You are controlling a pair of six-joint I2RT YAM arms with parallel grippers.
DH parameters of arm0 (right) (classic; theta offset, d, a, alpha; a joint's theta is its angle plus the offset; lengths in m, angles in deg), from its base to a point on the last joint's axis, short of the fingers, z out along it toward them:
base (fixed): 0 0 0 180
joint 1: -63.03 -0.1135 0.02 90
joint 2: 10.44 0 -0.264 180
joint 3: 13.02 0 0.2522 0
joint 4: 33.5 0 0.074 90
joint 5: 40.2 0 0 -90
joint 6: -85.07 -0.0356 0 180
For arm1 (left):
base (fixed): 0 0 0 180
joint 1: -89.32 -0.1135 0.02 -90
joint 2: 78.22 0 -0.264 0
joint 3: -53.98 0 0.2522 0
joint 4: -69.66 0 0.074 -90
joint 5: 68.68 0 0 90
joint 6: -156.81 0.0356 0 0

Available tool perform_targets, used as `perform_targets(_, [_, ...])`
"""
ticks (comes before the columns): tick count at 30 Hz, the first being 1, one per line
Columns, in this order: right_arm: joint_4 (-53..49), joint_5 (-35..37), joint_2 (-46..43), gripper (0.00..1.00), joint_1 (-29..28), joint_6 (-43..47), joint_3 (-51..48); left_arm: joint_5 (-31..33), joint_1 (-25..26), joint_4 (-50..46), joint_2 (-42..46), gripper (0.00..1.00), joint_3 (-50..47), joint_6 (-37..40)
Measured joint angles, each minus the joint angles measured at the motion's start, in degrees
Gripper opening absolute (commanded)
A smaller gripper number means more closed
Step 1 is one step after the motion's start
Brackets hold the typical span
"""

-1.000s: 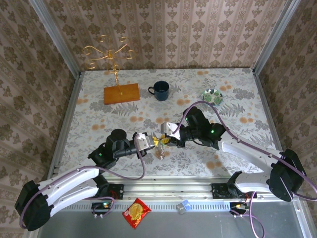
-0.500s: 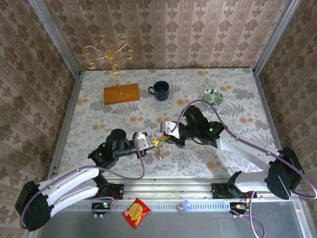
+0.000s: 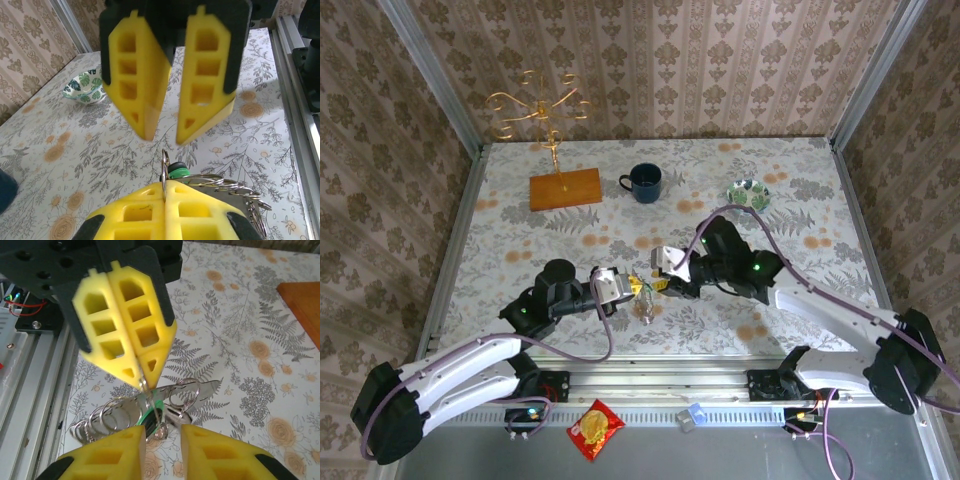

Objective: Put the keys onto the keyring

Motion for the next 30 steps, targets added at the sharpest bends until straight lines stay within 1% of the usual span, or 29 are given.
perform_targets(2, [0.68,-1.16,-1.33,0.28,0.09,-0.17,-1.05,-0.59,0.0,0.44,-0.39,0.0,0.0,-0.02])
perform_targets(8, [3.32,-4.39,-1.07,0.3,0.09,-1.6,-1.14,-2.34,0.04,1.95,-1.88,0.0,0.0,-0.09])
perform_targets(13, [4.7,-5.95,0.13,0.3,0.09,-2.14,-1.14,-3.41,0.04,3.43,-2.51,0.0,0.0,-0.35])
perform_targets(16, [5.55,-6.1,1.18,0.28,0.09,-2.82,-1.22,-3.91,0.04,4.0,-2.62,0.0,0.0,-0.55])
perform_targets(18, [6.05,-6.12,1.6,0.25,0.09,-3.02,-1.36,-4.22,0.04,4.37,-2.8,0.0,0.0,-0.72])
perform_targets(20, [6.4,-6.16,1.84,0.19,0.09,-3.23,-1.38,-4.37,0.04,4.55,-2.99,0.0,0.0,-0.87])
perform_targets(21, [6.54,-6.36,1.9,0.15,0.09,-3.34,-1.38,-4.33,0.04,4.57,-2.99,0.0,0.0,-0.96])
perform_targets(23, [6.56,-7.02,1.99,0.03,0.07,-3.5,-1.38,-4.22,-0.02,4.79,-2.99,0.0,0.0,-1.11])
perform_targets(24, [6.6,-7.06,2.01,0.0,0.09,-3.3,-1.38,-4.15,0.0,4.76,-3.04,0.0,0.0,-1.16])
perform_targets(26, [6.51,-7.15,2.08,0.0,0.15,-2.95,-1.38,-3.8,-0.02,4.92,-3.21,0.16,-0.04,-1.38])
perform_targets(27, [6.49,-7.17,2.12,0.0,0.15,-2.91,-1.38,-3.58,0.0,4.94,-3.23,0.21,-0.04,-1.36])
perform_targets(28, [6.25,-7.15,2.16,0.0,0.15,-2.75,-1.38,-3.21,0.0,4.98,-3.19,0.25,-0.04,-1.6])
perform_targets(30, [5.35,-6.64,2.16,0.0,0.13,-2.25,-1.36,-2.45,0.04,4.98,-3.02,0.26,-0.04,-1.6])
